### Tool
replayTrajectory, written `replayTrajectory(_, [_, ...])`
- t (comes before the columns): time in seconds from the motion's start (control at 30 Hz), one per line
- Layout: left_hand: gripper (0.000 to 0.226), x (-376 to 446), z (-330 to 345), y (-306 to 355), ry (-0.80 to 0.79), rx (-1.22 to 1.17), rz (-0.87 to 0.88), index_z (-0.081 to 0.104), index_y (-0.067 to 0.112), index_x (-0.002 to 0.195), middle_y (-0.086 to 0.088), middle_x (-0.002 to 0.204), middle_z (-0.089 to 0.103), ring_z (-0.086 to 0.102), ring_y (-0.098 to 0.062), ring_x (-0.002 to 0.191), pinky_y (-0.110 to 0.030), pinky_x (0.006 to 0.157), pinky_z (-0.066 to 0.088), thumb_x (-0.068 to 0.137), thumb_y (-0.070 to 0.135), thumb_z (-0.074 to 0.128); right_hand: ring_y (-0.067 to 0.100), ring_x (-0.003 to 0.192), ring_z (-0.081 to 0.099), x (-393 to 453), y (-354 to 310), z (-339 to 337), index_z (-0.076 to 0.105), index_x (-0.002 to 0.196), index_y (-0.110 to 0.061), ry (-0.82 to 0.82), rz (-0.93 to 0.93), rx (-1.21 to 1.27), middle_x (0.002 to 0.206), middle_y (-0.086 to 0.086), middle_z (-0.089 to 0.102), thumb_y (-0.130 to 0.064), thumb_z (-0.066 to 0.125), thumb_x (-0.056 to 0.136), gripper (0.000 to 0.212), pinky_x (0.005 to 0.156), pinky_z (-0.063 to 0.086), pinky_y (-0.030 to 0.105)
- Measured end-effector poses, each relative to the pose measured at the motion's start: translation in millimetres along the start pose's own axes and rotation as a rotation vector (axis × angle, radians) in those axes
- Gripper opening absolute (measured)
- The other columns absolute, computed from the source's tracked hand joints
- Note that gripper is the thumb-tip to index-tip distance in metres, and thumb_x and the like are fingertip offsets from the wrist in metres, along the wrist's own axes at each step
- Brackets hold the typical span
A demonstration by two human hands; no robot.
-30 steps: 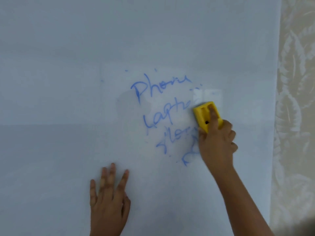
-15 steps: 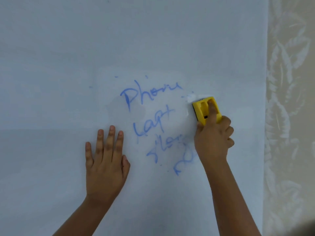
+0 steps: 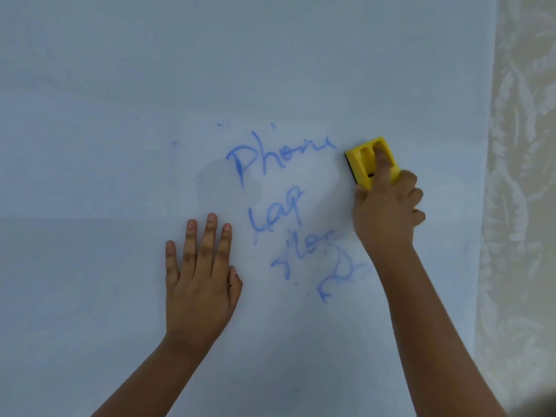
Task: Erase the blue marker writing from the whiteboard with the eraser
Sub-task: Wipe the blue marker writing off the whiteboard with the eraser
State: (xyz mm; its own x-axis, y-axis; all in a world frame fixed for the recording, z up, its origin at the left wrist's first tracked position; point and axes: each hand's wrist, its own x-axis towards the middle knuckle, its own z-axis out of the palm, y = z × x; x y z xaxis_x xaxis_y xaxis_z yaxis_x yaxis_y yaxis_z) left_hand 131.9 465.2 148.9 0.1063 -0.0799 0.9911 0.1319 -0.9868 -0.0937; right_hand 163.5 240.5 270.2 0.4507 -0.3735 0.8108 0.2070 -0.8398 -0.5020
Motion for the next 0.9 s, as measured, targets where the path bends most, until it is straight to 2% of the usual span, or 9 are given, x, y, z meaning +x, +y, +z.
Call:
replayTrajectory(0.07, [0.057,-1,1,-1,0.0,-0.003,0.006,0.027,0.007,0.145,-0.014,0.152,0.023,0.018,-0.032,0.141,-0.053,0.114,0.011,0.091,0.024,0.031,0.037,0.111,0.039,4,-20,2,0.017,0.144,-0.032,0.022,-0.045,-0.009,0.132,0.02,0.036,-0.025,0.053,0.09,0.065,0.087,0.038,0.053])
replayTrajectory(0.13, [0.057,-1,2,-2,0.003,-0.017,0.013,0.026,0.007,0.145,-0.015,0.152,0.023,0.017,-0.033,0.142,-0.054,0.114,0.011,0.091,0.024,0.031,0.034,0.105,0.044,-11,-34,5,0.02,0.143,-0.033,0.082,-0.171,-0.072,0.13,0.018,0.041,-0.023,0.052,0.09,0.063,0.085,0.039,0.049])
replayTrajectory(0.27, [0.058,-3,3,-2,0.0,-0.015,0.039,0.024,0.008,0.146,-0.016,0.152,0.023,0.017,-0.034,0.142,-0.056,0.113,0.012,0.091,0.025,0.031,0.035,0.09,0.055,-45,-12,15,0.041,0.136,-0.025,0.178,-0.386,-0.143,0.118,0.019,0.056,-0.026,0.063,0.081,0.059,0.075,0.044,0.046])
replayTrajectory(0.37, [0.057,-3,3,-2,0.003,-0.012,0.042,0.026,0.007,0.145,-0.017,0.152,0.024,0.018,-0.035,0.141,-0.056,0.113,0.013,0.091,0.024,0.031,0.039,0.096,0.049,-28,1,15,0.028,0.143,-0.023,0.134,-0.27,-0.055,0.125,0.024,0.048,-0.034,0.054,0.089,0.061,0.076,0.039,0.048])
replayTrajectory(0.47, [0.056,-4,4,-2,0.01,-0.008,0.042,0.029,0.007,0.144,-0.017,0.151,0.025,0.018,-0.035,0.141,-0.055,0.113,0.013,0.091,0.024,0.031,0.039,0.1,0.045,-11,-15,19,0.02,0.145,-0.028,0.168,-0.17,0.062,0.129,0.026,0.043,-0.038,0.046,0.093,0.06,0.079,0.036,0.048])
replayTrajectory(0.6, [0.057,-4,5,-3,0.021,-0.002,0.05,0.027,0.007,0.145,-0.016,0.151,0.025,0.02,-0.035,0.14,-0.055,0.112,0.013,0.09,0.024,0.031,0.037,0.087,0.052,-35,-35,26,0.036,0.139,-0.031,0.221,-0.35,0.115,0.119,0.024,0.054,-0.042,0.048,0.09,0.052,0.072,0.041,0.044])
replayTrajectory(0.73, [0.057,-5,4,-2,0.016,-0.01,0.045,0.028,0.008,0.144,-0.016,0.151,0.026,0.02,-0.035,0.14,-0.055,0.112,0.013,0.09,0.024,0.031,0.037,0.08,0.055,-54,-11,29,0.048,0.132,-0.032,0.208,-0.539,0.105,0.112,0.023,0.059,-0.044,0.046,0.089,0.045,0.066,0.045,0.041])
replayTrajectory(0.9, [0.055,-4,2,-1,0.013,-0.016,0.045,0.029,0.007,0.144,-0.017,0.15,0.027,0.02,-0.035,0.14,-0.055,0.112,0.014,0.091,0.024,0.031,0.039,0.093,0.048,-12,-26,18,0.034,0.139,-0.034,0.199,-0.26,0.146,0.125,0.023,0.049,-0.044,0.048,0.091,0.051,0.074,0.04,0.046])
